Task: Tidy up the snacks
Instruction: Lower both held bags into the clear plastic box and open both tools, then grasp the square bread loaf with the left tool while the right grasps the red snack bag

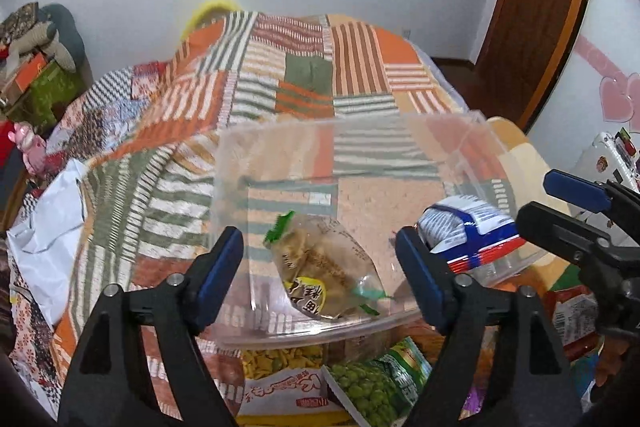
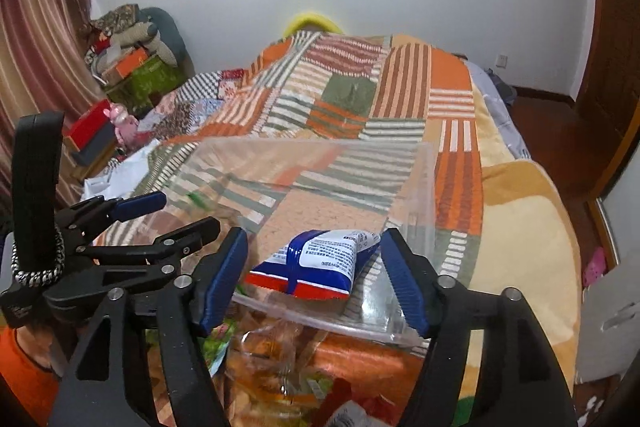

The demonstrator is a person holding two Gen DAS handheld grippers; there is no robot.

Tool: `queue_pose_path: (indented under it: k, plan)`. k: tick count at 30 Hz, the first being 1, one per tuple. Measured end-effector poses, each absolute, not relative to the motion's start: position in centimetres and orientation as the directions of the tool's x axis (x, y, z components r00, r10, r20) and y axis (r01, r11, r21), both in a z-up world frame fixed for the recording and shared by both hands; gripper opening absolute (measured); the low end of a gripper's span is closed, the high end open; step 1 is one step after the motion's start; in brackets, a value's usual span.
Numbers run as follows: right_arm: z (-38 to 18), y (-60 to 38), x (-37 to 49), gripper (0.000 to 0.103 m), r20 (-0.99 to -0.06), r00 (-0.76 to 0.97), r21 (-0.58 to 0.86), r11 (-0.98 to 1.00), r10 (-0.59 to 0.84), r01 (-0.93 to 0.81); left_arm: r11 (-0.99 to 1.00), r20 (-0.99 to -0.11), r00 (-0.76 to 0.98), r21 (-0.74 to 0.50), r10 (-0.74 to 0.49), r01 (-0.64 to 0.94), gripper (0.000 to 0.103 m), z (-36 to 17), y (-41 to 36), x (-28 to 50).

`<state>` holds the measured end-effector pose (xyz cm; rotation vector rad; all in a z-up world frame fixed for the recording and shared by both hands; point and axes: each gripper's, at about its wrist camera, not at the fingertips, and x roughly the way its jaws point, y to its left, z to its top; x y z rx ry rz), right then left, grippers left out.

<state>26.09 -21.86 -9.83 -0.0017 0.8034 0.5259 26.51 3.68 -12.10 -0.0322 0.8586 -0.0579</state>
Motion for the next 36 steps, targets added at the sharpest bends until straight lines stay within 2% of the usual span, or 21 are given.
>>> queue_pose_path:
  k: [3,7,12,21,25,36]
  plan:
    - [-8.6,-22.7,25.0,0.072,-0.655,0.602,0.192,0.871,0.458,-0.453,0.998,-0.730,0.680,-0.047,-0.063,0.042,0.083,-10.4,3.8,25.3]
    - [-7.1,-23.8,23.8,0.078,-0.619,0.638,0.180,0.874,0.457,-0.452,0.998,-0.690,0.722,-0.047,-0.059,0.036,0.091,-8.3,4.2,23.4]
    - [-5.9,-25.4,22.3,0.083,-0.584,0.678,0.154,0.881,0.446,-0.448,0.999,-0.650,0.759,-0.025,-0.046,0.040,0.095,-6.4,4.4,20.4]
    - [-6.2,-27.8,20.1,0.088,-0.564,0.710,0.128,0.894,0.422,-0.430,0.999,-0.654,0.756,-0.023,-0.037,0.029,0.098,-7.1,5.2,16.1]
    - [-7.4,-28.8,19.5,0.094,-0.582,0.707,0.127,0.904,0.401,-0.407,0.999,-0.681,0.732,-0.029,-0.030,0.013,0.099,-8.6,5.6,14.8]
    - [-12.9,-30.5,18.6,0.095,-0.690,0.622,0.172,0.919,0.370,-0.355,0.996,-0.744,0.666,-0.088,-0.058,-0.012,0.099,-13.2,6.2,12.8]
